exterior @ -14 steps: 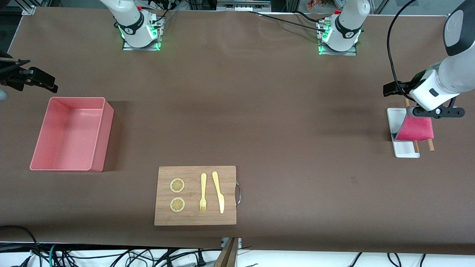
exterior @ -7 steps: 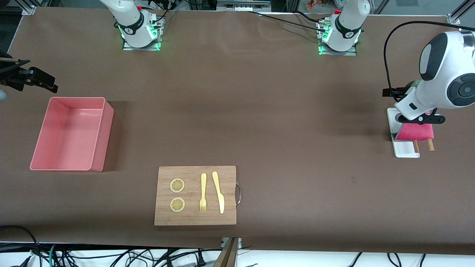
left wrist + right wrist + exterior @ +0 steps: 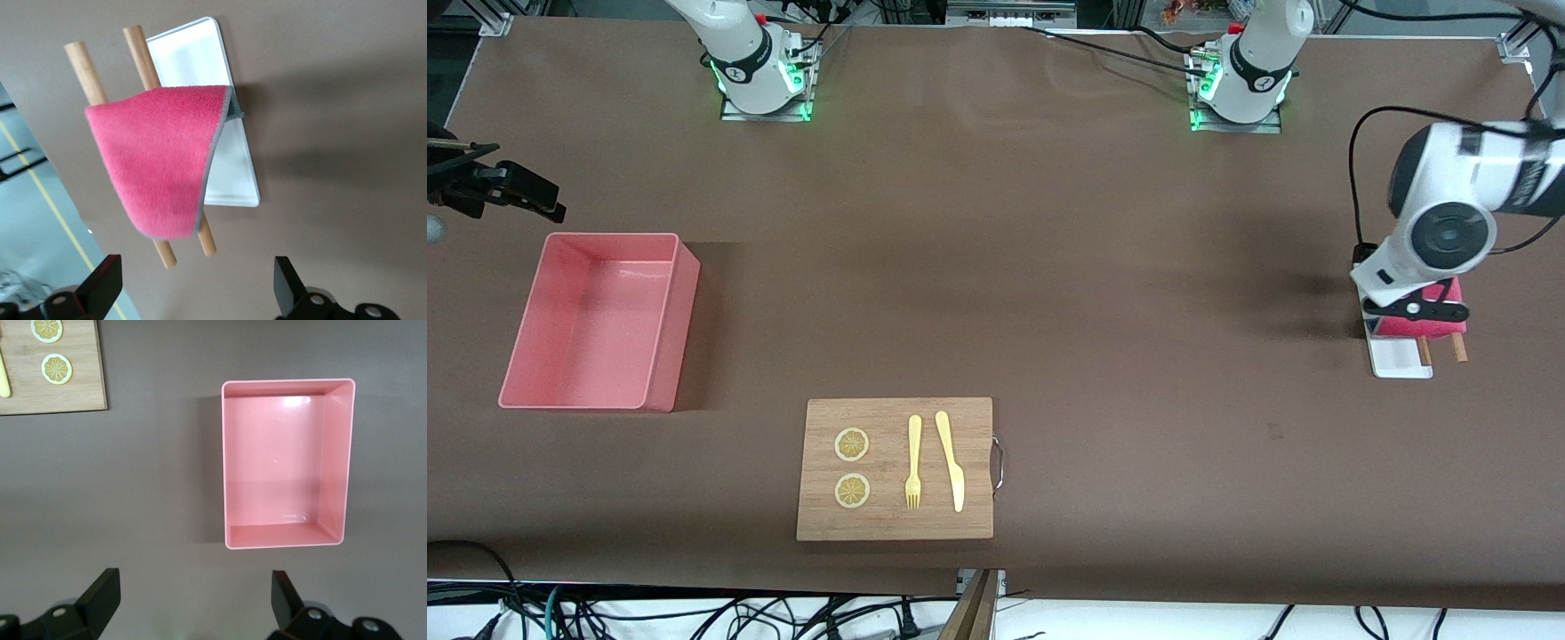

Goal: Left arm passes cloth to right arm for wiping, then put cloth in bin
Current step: 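Lower the left gripper and grasp the pink cloth's edge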

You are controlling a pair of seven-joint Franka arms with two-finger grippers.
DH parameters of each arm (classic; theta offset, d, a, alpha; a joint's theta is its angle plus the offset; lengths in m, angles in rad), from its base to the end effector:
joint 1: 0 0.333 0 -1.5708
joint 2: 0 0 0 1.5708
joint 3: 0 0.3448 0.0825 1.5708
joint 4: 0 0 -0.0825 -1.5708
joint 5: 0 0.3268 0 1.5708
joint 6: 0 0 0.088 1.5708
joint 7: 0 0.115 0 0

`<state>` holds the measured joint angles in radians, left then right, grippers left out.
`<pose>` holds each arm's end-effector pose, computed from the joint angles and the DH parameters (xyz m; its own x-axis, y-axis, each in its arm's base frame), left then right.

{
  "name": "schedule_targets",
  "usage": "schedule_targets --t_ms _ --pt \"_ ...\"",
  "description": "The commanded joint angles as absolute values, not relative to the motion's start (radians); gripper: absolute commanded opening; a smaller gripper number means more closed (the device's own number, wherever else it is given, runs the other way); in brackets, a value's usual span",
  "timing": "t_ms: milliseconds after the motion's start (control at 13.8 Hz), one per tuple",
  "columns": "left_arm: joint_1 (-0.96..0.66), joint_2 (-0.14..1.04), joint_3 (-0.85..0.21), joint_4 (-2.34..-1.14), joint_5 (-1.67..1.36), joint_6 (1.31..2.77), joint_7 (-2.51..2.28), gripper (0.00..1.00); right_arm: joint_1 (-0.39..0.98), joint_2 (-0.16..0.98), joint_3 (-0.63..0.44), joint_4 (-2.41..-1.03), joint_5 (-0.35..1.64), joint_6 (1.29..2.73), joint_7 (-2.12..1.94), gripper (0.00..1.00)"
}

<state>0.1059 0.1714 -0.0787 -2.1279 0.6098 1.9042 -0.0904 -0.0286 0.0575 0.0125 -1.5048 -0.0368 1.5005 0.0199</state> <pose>0.4839 0.0600 0.3730 0.9177 -0.0919 -0.3866 -0.2758 -0.8476 -0.4533 0.5089 -0.0129 0.6376 0.9974 -0.0385 -0.0610 -0.0363 -0.9986 0.0373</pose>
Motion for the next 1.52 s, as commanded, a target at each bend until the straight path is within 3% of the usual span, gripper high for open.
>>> schedule_targets --t_ms 0,217,651,868,1230,1447 --pt "0.11 0.166 -0.086 -2.201 0.704 1.971 -0.141 1.0 -0.038 0.063 0.015 -1.488 -0.02 1.497 0.008 1.0" --pt "0.112 0.218 -0.087 -2.244 0.947 1.985 -0.231 1.0 -0.038 0.063 0.015 -1.488 -0.02 1.497 0.008 1.0" --pt "0.143 0.278 -0.086 -2.295 1.117 2.039 -0.362 1.0 -0.04 0.064 0.015 -1.488 -0.02 1.497 0.005 1.0" --pt "0.143 0.279 -0.086 -2.293 1.132 2.037 -0.364 0.73 -0.038 0.064 0.017 -1.488 -0.02 1.499 0.005 1.0" --pt "0.141 0.273 -0.087 -2.293 1.16 2.025 -0.357 0.58 -0.038 0.064 0.017 -1.488 -0.02 1.506 0.005 1.0" --pt "0.14 0.268 -0.089 -2.292 1.158 2.002 -0.338 0.43 -0.04 0.066 0.015 -1.488 -0.02 1.508 0.005 1.0"
